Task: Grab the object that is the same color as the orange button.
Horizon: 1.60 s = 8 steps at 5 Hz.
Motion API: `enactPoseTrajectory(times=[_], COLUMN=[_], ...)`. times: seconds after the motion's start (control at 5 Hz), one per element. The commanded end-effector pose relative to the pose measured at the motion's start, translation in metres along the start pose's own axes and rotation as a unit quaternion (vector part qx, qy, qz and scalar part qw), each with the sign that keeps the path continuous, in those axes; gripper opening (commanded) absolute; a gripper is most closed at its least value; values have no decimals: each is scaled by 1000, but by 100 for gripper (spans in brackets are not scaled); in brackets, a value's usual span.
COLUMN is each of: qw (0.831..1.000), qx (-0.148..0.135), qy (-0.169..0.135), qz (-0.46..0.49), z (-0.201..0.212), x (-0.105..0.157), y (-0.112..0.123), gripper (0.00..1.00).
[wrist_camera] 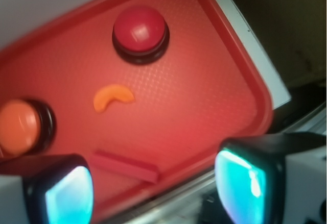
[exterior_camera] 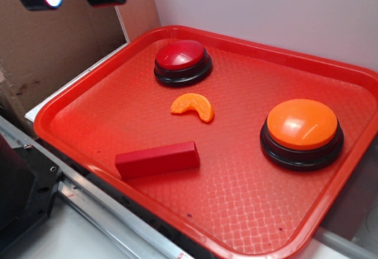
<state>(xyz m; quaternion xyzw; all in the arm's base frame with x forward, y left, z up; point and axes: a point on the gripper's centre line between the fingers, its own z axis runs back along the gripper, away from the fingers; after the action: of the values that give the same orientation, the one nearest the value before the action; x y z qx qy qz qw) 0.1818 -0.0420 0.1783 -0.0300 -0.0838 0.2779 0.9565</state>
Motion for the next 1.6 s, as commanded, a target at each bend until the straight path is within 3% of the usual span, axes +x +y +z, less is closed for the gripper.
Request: enactPoseTrajectory(times=[0.0, 0.4, 0.6, 1.2, 1.4], qw=[979, 961, 954, 951, 950], qx=[-6, -18, -3, 19, 19], qy=[-27, -22, -40, -41, -43], qz=[201, 276, 297, 307, 308], z=[-52, -113, -136, -179, -179], x=[20, 29, 33, 29, 29], y=[-34, -57, -62, -64, -64], gripper=[100, 100, 100, 100, 3])
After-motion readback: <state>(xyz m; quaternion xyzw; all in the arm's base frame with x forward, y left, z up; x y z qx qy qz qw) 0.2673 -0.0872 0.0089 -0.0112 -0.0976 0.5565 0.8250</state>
